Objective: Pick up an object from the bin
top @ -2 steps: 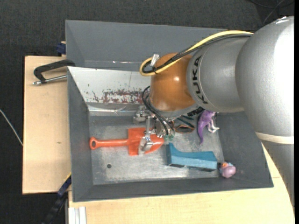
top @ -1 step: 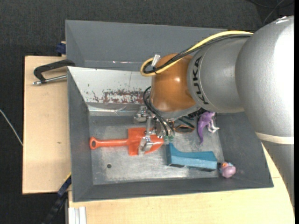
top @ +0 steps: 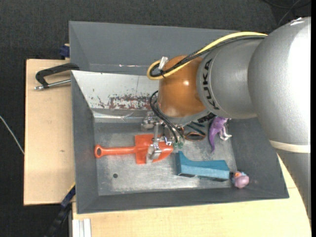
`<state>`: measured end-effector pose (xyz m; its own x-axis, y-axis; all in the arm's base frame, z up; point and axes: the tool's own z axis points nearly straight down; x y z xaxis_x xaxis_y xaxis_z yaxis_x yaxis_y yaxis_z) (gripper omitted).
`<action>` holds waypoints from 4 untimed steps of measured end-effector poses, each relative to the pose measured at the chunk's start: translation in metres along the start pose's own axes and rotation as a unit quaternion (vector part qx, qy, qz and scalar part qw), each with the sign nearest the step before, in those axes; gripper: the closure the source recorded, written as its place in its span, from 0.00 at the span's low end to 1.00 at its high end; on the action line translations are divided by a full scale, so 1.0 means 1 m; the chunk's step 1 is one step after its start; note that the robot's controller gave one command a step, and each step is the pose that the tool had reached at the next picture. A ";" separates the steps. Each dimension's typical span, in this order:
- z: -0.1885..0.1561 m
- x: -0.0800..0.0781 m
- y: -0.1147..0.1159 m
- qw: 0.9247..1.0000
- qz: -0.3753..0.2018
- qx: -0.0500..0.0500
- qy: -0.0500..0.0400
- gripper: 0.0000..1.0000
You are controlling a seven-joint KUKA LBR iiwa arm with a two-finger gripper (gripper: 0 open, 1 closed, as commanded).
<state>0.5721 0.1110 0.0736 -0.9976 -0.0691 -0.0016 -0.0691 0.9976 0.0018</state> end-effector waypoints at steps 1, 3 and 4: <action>-0.006 -0.003 -0.002 1.000 0.015 -0.001 -0.006 1.00; -0.009 -0.002 -0.002 1.000 0.015 0.000 -0.004 1.00; -0.017 -0.001 -0.002 1.000 0.015 0.001 0.000 1.00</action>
Offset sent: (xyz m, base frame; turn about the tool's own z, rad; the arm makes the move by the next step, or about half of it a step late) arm 0.0000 0.0000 0.0000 0.0000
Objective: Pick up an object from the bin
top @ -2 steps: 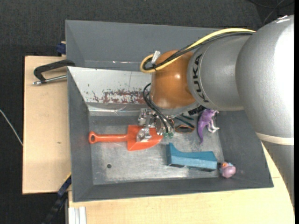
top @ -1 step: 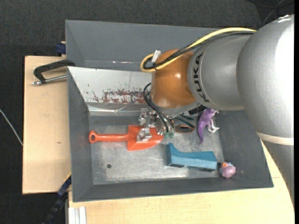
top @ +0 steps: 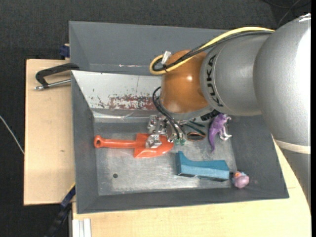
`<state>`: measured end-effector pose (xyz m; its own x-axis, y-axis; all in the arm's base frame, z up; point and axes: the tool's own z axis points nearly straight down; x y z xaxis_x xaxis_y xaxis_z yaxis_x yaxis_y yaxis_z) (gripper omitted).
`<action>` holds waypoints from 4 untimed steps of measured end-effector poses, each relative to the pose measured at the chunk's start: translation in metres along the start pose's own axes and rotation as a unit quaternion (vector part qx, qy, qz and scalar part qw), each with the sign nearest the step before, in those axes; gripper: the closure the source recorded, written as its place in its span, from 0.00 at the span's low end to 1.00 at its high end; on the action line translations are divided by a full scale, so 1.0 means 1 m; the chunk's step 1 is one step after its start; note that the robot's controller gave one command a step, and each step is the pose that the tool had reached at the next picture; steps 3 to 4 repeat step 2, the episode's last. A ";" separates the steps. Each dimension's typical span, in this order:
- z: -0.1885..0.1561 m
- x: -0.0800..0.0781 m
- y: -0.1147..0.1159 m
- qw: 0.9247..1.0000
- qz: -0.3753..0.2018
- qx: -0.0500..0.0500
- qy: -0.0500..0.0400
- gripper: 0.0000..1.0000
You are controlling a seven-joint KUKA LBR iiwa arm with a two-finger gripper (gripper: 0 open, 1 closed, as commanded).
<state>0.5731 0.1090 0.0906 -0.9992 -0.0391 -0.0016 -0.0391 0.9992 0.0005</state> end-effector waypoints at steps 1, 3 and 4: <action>-0.015 0.001 0.000 1.000 0.001 0.000 0.001 1.00; -0.034 0.000 0.001 1.000 0.000 -0.001 -0.001 1.00; -0.034 0.000 0.001 1.000 0.000 -0.001 -0.001 1.00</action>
Offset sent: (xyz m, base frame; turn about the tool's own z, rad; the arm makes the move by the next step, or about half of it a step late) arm -0.0001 0.0000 0.0207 0.0000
